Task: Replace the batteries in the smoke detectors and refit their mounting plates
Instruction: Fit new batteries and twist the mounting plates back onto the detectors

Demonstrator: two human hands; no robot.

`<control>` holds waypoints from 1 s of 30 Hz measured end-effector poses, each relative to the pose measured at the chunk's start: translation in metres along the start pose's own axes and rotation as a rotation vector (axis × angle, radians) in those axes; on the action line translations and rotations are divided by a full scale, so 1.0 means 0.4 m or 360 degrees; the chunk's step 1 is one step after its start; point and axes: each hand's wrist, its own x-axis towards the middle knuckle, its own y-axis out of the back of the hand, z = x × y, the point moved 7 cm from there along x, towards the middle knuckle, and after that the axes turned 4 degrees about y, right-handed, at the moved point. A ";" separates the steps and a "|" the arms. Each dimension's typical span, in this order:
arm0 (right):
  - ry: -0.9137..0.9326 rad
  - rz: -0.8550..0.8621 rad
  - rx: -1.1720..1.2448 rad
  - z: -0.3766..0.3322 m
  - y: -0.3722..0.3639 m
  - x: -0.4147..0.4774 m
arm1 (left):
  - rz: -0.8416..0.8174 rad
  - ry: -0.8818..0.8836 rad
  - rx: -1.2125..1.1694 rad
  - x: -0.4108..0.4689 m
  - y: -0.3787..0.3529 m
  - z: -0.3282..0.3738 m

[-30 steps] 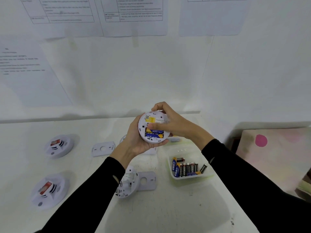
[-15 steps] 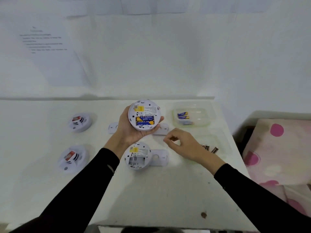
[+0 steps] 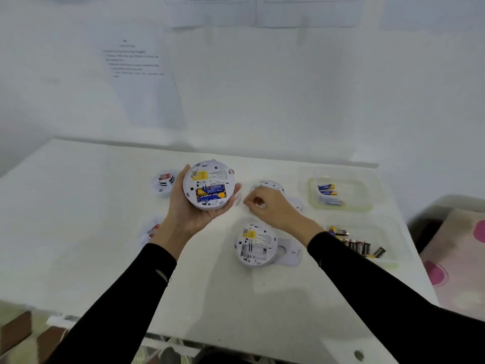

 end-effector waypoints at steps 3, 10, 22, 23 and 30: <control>-0.0062 -0.0108 -0.0116 -0.012 -0.058 0.086 | 0.0059 0.0012 0.0011 -0.019 0.049 0.064; -0.0131 -0.0494 -0.0747 0.012 -0.170 0.212 | 0.0060 0.0072 0.0096 -0.039 0.102 0.204; -0.0090 -0.0385 -0.0596 0.023 -0.191 0.216 | -0.0102 0.0151 0.0132 0.005 0.112 0.287; -0.0131 -0.0219 -0.0485 0.019 -0.166 0.215 | -0.0108 0.0151 0.0126 0.010 0.111 0.289; -0.0129 0.1019 0.0361 -0.194 0.061 0.162 | -0.0192 0.0074 0.0021 0.024 0.084 0.281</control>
